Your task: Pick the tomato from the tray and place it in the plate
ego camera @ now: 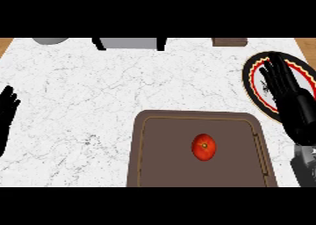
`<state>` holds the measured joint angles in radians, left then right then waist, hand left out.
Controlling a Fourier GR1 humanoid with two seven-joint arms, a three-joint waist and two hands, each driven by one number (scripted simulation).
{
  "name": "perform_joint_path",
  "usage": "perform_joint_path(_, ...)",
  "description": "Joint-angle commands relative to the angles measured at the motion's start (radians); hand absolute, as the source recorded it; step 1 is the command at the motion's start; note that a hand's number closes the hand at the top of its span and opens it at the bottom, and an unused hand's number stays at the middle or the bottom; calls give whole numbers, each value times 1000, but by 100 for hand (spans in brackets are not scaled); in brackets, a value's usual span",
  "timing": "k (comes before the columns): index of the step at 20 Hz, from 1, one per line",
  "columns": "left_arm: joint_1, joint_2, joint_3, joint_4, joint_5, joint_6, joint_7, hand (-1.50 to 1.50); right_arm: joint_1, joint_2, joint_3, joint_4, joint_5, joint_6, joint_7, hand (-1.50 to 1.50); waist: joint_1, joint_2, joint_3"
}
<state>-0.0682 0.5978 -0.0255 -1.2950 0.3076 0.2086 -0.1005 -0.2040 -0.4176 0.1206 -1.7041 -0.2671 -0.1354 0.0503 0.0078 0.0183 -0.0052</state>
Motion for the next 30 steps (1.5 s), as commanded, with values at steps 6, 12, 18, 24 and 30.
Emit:
perform_joint_path(6,11,-234,-205,12,18,-26,154,0,-333,-34,6,92,-214,372,-50,150,44,5,7)
perform_joint_path(12,-13,-312,-233,-10,41,-29,198,0,-353,10,-45,477,59,230,-348,-150,25,-6,7)
perform_joint_path(18,34,-310,-240,-88,12,-13,260,0,-322,-79,-72,578,70,463,-537,-150,5,-16,6)
perform_joint_path(24,46,-315,-237,-94,13,-12,259,0,-364,-249,52,501,224,583,-442,-150,3,-20,4)
perform_joint_path(30,55,-317,-234,-101,11,-29,267,0,-428,-248,178,395,360,626,-316,-150,-1,-22,4)
